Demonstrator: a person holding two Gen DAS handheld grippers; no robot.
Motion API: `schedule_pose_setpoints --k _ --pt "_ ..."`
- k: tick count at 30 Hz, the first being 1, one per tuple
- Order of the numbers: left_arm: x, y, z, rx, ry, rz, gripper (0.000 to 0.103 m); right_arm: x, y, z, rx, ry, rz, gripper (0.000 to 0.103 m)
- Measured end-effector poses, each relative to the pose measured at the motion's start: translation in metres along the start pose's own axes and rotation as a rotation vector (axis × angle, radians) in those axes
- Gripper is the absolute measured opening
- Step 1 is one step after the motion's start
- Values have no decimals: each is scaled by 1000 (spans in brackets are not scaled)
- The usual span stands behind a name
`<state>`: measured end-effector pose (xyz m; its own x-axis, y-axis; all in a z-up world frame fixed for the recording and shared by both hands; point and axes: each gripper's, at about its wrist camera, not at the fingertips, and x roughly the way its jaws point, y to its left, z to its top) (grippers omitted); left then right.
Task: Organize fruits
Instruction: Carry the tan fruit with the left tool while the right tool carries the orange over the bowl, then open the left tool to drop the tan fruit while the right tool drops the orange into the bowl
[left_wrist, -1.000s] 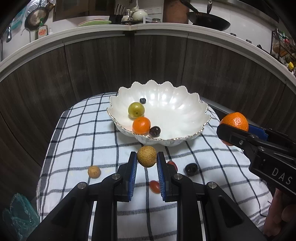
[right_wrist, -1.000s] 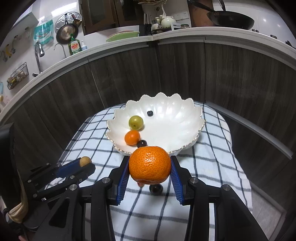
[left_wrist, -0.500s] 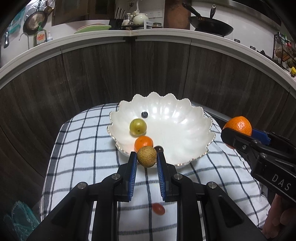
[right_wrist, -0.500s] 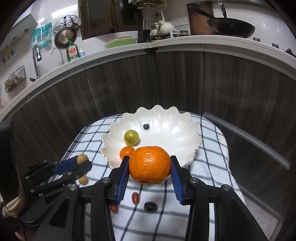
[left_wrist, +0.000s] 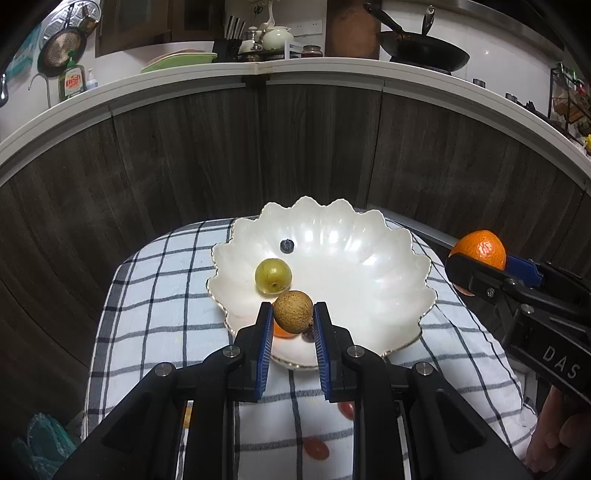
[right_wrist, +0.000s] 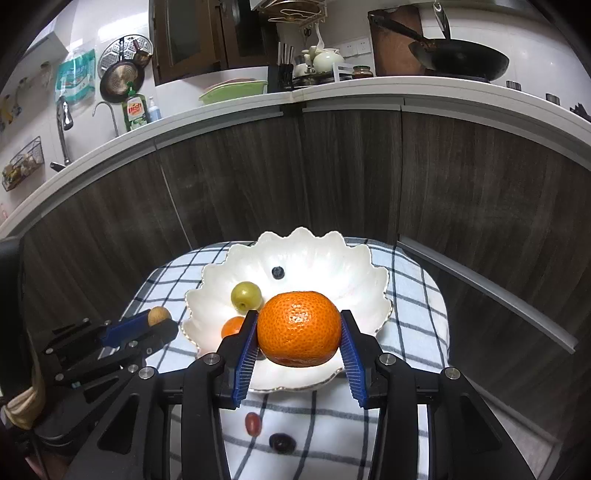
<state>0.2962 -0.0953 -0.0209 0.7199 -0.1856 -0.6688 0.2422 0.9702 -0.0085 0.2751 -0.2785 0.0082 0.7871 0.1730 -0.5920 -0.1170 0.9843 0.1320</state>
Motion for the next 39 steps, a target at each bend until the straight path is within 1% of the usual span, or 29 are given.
schedule_pose_setpoints --k 9,16,27,36,38,39 --pt "27 5 10 -6 28 4 22 21 -7 11 -7 13 -13 44" --pt "50 5 22 6 25 8 22 39 -10 21 -27 16 -33 44" --pt "80 14 24 -8 60 24 22 68 -15 28 -26 41 -46 44" --pt "90 16 25 -13 75 27 23 87 -14 29 -37 78 -51 44" --pt "90 15 25 -5 79 28 28 90 -14 29 -33 85 -49 44" --pt "90 14 24 -1 78 33 36 91 -16 29 -26 89 -45 44"
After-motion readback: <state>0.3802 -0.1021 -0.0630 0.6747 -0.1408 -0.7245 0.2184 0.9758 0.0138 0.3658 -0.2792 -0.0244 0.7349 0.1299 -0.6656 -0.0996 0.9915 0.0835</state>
